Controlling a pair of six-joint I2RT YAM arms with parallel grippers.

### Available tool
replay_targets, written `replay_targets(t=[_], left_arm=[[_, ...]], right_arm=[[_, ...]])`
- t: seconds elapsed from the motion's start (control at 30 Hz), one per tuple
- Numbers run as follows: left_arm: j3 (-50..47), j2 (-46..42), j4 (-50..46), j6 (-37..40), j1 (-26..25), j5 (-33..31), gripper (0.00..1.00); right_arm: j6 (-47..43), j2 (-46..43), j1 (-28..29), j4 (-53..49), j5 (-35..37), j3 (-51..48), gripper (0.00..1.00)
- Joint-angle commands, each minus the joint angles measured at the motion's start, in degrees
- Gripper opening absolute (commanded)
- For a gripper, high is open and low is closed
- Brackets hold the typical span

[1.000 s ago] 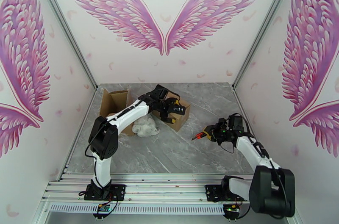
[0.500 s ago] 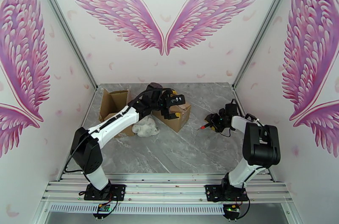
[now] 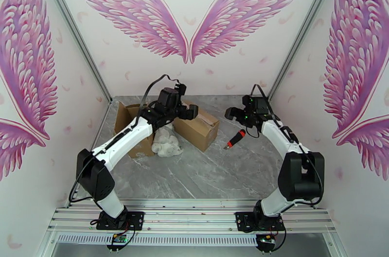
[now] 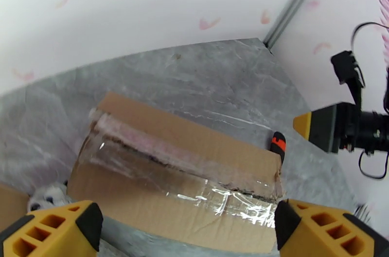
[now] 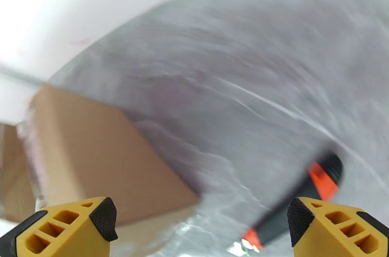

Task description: Unpack the express box

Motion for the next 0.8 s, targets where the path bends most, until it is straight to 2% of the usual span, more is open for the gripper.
replay_targets(t=[0.0, 0.07, 0.23, 0.4, 0.6, 0.77], left_arm=[[-1.24, 3.41, -3.59, -15.21, 1.68, 5.4, 0.98], [-1.7, 4.87, -2.24, -17.06, 2.16, 8.57, 0.97], [0.63, 8.98, -1.6, -17.89, 2.25, 12.42, 0.97], [4.55, 12.7, -3.69, -17.5, 2.26, 14.19, 0.97], [10.93, 16.62, -9.78, -13.77, 2.11, 13.72, 0.97], [17.12, 19.58, -17.44, -10.38, 1.28, 11.24, 0.97]], right_arm=[[-7.07, 5.19, 3.45, -6.0, -3.87, 5.93, 0.99], [-7.96, 7.48, 4.81, -7.27, -5.51, 8.16, 1.0], [-6.82, 7.47, 6.31, -6.95, -13.07, 7.16, 0.92], [-4.79, 3.58, 8.77, -8.51, -12.77, 1.51, 0.74], [2.87, -6.57, 14.56, -7.29, -4.61, -9.04, 0.61], [12.84, -15.18, 20.89, -2.39, 8.09, -17.74, 0.63]])
